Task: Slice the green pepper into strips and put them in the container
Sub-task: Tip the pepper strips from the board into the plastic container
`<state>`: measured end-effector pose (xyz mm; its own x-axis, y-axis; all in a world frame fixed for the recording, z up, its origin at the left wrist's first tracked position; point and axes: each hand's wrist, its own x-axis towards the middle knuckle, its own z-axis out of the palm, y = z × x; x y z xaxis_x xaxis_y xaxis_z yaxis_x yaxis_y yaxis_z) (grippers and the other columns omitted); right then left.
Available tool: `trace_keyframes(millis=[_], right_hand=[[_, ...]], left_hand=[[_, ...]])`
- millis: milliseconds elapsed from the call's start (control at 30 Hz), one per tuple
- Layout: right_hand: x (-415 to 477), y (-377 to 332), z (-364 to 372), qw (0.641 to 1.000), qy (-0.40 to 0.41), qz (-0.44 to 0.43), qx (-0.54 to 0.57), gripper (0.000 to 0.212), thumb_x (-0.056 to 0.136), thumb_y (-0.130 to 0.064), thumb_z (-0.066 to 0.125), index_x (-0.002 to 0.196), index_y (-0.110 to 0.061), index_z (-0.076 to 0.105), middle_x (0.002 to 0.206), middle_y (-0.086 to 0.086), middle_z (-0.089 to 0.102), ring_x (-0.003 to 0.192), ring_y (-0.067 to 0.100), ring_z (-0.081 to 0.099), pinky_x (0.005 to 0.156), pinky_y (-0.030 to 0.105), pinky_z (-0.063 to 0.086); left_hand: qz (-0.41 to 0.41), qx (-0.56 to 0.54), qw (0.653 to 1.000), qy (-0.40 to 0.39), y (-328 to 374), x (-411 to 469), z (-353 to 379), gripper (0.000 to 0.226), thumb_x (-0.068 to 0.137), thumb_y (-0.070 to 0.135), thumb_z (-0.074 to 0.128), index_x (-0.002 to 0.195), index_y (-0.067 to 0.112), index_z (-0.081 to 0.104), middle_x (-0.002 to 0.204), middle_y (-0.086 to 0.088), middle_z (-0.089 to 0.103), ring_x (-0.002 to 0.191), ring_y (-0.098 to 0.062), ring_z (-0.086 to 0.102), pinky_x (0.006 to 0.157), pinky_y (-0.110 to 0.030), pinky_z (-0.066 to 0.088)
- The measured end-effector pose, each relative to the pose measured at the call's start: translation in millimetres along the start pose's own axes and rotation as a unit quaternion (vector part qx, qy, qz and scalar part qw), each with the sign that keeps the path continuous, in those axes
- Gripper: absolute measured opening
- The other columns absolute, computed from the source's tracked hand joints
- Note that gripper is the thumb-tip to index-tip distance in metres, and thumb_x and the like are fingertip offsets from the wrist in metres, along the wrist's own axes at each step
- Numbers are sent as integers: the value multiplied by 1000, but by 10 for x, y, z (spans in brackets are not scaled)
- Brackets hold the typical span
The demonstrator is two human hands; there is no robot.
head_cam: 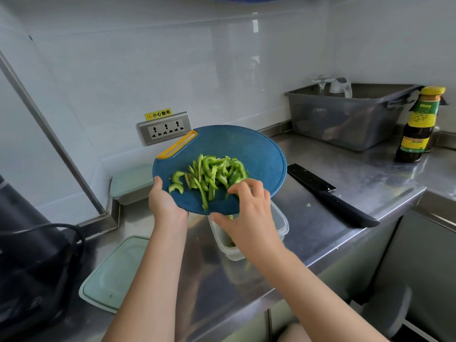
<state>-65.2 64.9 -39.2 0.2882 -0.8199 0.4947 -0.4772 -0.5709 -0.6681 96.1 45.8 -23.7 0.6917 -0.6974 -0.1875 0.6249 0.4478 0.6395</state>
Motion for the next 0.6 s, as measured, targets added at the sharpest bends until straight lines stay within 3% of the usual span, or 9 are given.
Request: trace_keyframes(millis=[100,167,267,333,400,467,533,600], right_hand=[[161,46,-157,998,37,7,55,50,77,-47,70,111,-17,51,118,-6,37,114,13,32,92,17,26],[389,107,-243,997,33,20,66,53,79,-50,66,119,-20,49,127,-4,37,121,15,33,95,20,27],[800,194,-324,997,-56,45,40,71,78,-61,61,137,-29,38,146,0,30,135,20,28,108,33,28],[1007,226,-358,991,-122,41,29,75,77,-66,57,141,-32,35,149,1,31,137,20,29,109,33,27],[1109,241,-374,984,-175,34,19,70,77,-67,55,137,-32,43,143,-2,41,131,17,38,101,28,31],[1103,241,-368,980,-199,17,-11,63,75,-68,57,124,-28,57,124,-6,56,116,14,51,90,24,38],[1027,263,-335,983,-180,-8,-25,56,73,-66,61,111,-25,64,104,-9,61,99,12,56,76,22,40],[926,296,-301,988,-149,-27,-34,54,72,-62,65,109,-22,64,101,-9,58,96,10,52,74,22,38]], left_hand=[[-2,0,1000,-6,-20,-12,12,35,100,34,40,119,14,61,103,-5,70,84,-24,69,61,-33,56],[-7,-3,1000,-16,-28,-29,16,35,100,34,40,120,13,61,102,-5,71,84,-24,69,59,-32,56],[-15,2,1000,-26,-38,-32,13,37,100,35,40,122,14,61,109,-7,70,92,-26,69,64,-34,56],[-19,8,999,-33,-45,-22,11,37,100,35,40,122,14,61,109,-7,71,94,-27,69,64,-34,56],[-26,16,999,-33,-54,-7,5,37,99,36,41,121,14,62,109,-7,71,94,-28,69,64,-35,56],[-35,16,999,-31,-61,4,1,37,99,35,41,121,13,62,112,-9,70,96,-28,68,66,-36,55],[-39,15,999,-20,-75,15,-8,37,100,35,41,120,13,62,112,-9,69,95,-28,67,66,-36,53],[-33,10,999,-22,-87,-3,-1,36,100,35,39,119,13,62,105,-7,71,91,-27,67,65,-35,53]])
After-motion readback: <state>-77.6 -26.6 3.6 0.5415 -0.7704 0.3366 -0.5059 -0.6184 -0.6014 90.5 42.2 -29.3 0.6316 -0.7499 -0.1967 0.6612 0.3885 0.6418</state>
